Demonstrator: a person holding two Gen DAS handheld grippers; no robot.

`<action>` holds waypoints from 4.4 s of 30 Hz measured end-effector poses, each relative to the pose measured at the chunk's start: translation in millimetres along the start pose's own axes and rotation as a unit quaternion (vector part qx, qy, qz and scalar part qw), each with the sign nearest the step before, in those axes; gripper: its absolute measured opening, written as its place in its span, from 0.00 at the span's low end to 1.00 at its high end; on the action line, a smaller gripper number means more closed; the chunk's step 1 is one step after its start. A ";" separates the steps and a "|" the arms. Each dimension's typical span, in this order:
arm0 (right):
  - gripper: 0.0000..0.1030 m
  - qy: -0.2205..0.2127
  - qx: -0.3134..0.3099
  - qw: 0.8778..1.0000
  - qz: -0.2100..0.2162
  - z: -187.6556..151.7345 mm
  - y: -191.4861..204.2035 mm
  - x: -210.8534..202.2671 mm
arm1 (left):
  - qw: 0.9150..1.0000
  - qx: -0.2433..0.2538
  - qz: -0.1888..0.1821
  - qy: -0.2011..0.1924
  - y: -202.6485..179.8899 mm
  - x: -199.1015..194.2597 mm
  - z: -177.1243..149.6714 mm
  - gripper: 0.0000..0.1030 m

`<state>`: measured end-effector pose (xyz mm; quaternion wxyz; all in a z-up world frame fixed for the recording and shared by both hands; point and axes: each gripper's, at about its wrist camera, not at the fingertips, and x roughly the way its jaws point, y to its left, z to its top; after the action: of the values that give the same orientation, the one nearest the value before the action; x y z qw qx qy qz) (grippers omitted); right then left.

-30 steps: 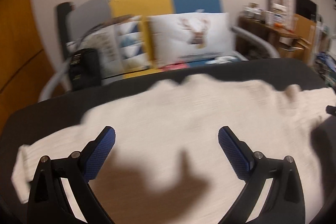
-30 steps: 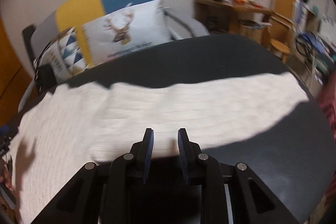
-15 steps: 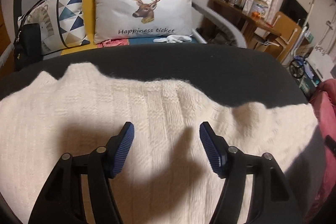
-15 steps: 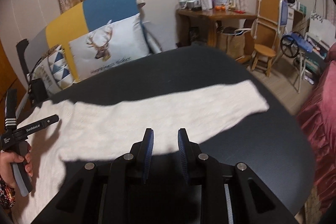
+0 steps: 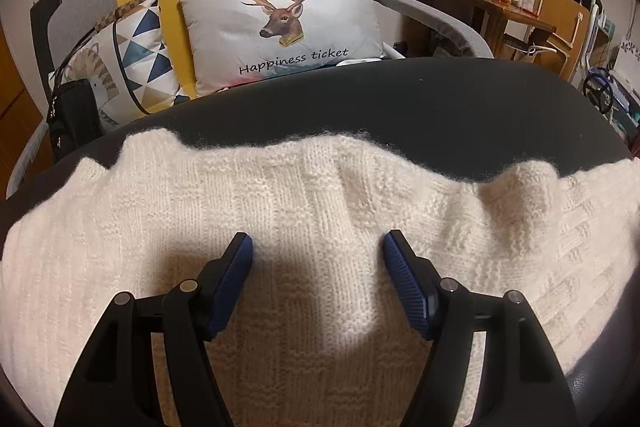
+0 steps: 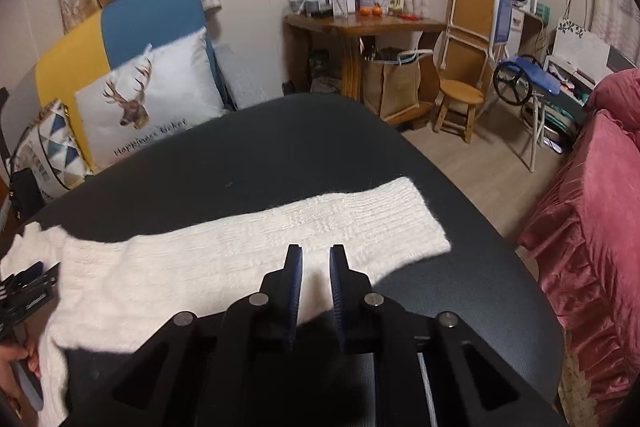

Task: Fold clothes

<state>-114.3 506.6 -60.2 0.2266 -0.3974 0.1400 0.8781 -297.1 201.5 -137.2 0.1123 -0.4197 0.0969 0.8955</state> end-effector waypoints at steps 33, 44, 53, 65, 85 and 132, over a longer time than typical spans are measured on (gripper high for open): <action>0.23 -0.025 0.067 0.996 -0.062 -26.0 -32.7 -2.3 | 1.000 -0.012 0.001 0.001 5.4 3.1 -1.0 0.78; 0.22 0.008 0.058 0.992 -0.115 -33.9 -56.8 30.3 | 1.000 -0.014 0.000 0.001 5.6 3.3 -0.9 0.79; 0.23 0.000 0.056 0.990 -0.126 -30.7 -57.3 31.8 | 1.000 -0.016 -0.003 0.004 5.3 2.2 -0.6 0.79; 0.25 0.003 0.040 0.989 -0.142 -29.7 -51.2 35.8 | 1.000 -0.007 -0.016 0.019 5.6 -6.2 0.0 0.80; 0.25 0.000 0.036 0.989 -0.145 -27.3 -53.6 37.7 | 0.989 -0.121 0.084 0.009 184.3 -87.4 -101.9 0.80; 0.27 0.016 -0.237 0.963 0.128 -133.8 391.4 4.8 | 0.987 -0.130 0.088 0.018 187.1 -78.0 -110.6 0.84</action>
<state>-231.5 115.1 -124.4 0.0096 -0.4321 -0.0190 0.9016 -220.6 -16.3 -131.6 -0.0244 -0.4365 0.0185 0.8992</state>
